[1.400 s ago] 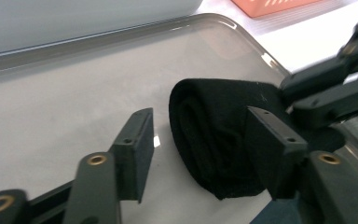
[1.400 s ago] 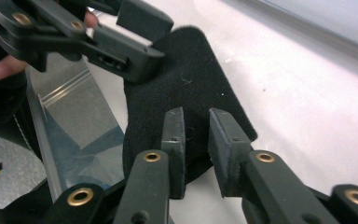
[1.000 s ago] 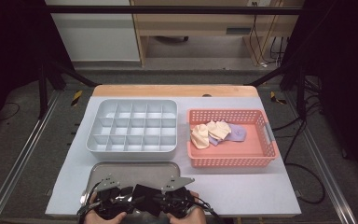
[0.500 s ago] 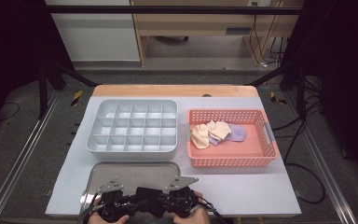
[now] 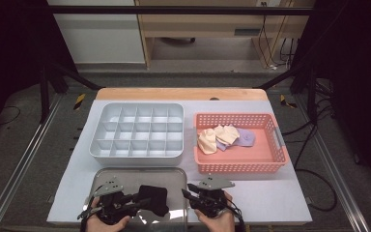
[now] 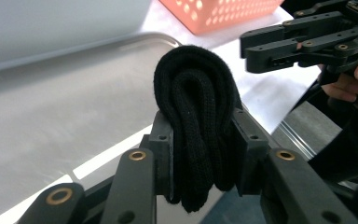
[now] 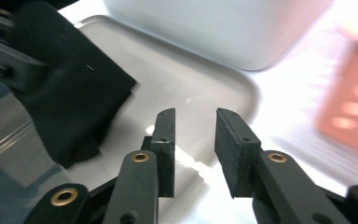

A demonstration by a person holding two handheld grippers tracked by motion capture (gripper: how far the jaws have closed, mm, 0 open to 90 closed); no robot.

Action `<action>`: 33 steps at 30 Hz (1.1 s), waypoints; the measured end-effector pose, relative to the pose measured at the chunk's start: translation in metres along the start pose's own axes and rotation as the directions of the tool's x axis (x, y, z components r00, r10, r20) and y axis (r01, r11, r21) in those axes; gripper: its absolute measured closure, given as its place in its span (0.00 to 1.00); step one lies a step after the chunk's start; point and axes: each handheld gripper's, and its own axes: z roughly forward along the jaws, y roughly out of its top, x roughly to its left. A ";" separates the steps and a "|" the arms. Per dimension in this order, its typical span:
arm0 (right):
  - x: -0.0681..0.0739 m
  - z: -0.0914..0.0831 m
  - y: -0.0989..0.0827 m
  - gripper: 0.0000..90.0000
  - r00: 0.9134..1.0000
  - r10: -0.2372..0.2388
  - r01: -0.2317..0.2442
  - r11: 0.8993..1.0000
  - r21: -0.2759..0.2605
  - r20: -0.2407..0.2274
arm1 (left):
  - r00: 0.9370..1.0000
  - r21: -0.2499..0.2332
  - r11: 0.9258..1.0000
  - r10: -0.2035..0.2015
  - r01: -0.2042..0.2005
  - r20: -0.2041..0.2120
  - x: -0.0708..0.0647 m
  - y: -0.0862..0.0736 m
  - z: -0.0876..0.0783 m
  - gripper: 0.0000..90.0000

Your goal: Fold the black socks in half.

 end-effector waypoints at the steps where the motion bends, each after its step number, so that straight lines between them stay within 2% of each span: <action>1: -0.003 -0.003 0.000 0.75 1.000 0.003 -0.003 1.000 0.000 0.011 | 1.000 -0.001 1.000 0.007 -0.007 -0.014 0.002 0.004 -0.001 0.72; 2: -0.003 -0.003 0.000 0.75 1.000 0.003 -0.003 1.000 0.000 0.011 | 1.000 -0.001 1.000 0.007 -0.007 -0.014 0.002 0.004 -0.001 0.72; 6: -0.020 -0.016 -0.002 0.72 0.997 0.007 -0.009 1.000 0.017 0.081 | 0.999 -0.007 1.000 0.011 -0.012 -0.039 0.010 0.012 -0.005 0.72; 8: -0.023 -0.018 -0.003 0.72 0.996 0.010 -0.011 1.000 0.015 0.089 | 0.999 -0.014 1.000 0.008 -0.009 -0.048 0.012 0.015 -0.006 0.71; 9: -0.032 -0.024 -0.008 0.70 0.993 0.028 -0.030 0.999 0.019 0.118 | 0.998 -0.023 1.000 -0.002 0.001 -0.055 0.016 0.019 -0.008 0.71; 14: -0.045 -0.031 -0.015 0.65 0.986 0.050 -0.054 0.998 0.015 0.162 | 0.998 -0.041 0.999 -0.004 0.002 -0.069 0.021 0.026 -0.013 0.71; 15: -0.051 -0.035 -0.017 0.61 0.980 0.068 -0.071 0.997 0.007 0.187 | 0.996 -0.051 0.999 0.004 -0.008 -0.086 0.023 0.029 -0.017 0.71; 16: -0.051 -0.035 -0.017 0.61 0.980 0.068 -0.071 0.997 0.007 0.187 | 0.996 -0.051 0.999 0.004 -0.008 -0.086 0.023 0.029 -0.017 0.71; 17: -0.057 -0.039 -0.018 0.58 0.973 0.078 -0.082 0.997 0.008 0.217 | 0.996 -0.062 0.998 0.004 -0.010 -0.088 0.026 0.031 -0.020 0.71; 19: -0.063 -0.042 -0.020 0.57 0.965 0.085 -0.090 0.996 0.010 0.248 | 0.995 -0.068 0.998 -0.003 -0.004 -0.095 0.030 0.032 -0.022 0.71; 20: -0.063 -0.042 -0.020 0.57 0.965 0.085 -0.090 0.996 0.010 0.248 | 0.995 -0.068 0.998 -0.003 -0.004 -0.095 0.030 0.032 -0.022 0.71; 21: -0.069 -0.045 -0.022 0.54 0.961 0.093 -0.098 0.995 0.007 0.261 | 0.995 -0.071 0.997 -0.008 0.001 -0.097 0.031 0.033 -0.023 0.71; 24: -0.076 -0.049 -0.025 0.51 0.954 0.113 -0.119 0.993 0.005 0.279 | 0.995 -0.072 0.997 -0.011 0.004 -0.102 0.036 0.033 -0.026 0.71; 26: -0.078 -0.050 -0.026 0.50 0.952 0.111 -0.118 0.993 0.005 0.285 | 0.995 -0.070 0.998 -0.011 0.004 -0.104 0.038 0.034 -0.028 0.71; 27: -0.080 -0.053 -0.027 0.48 0.948 0.111 -0.117 0.993 0.004 0.298 | 0.994 -0.075 0.997 -0.018 0.010 -0.106 0.040 0.035 -0.031 0.71; 33: -0.084 -0.060 -0.029 0.45 0.944 0.117 -0.119 0.993 -0.010 0.310 | 0.992 -0.084 0.996 -0.021 0.011 -0.122 0.046 0.040 -0.041 0.71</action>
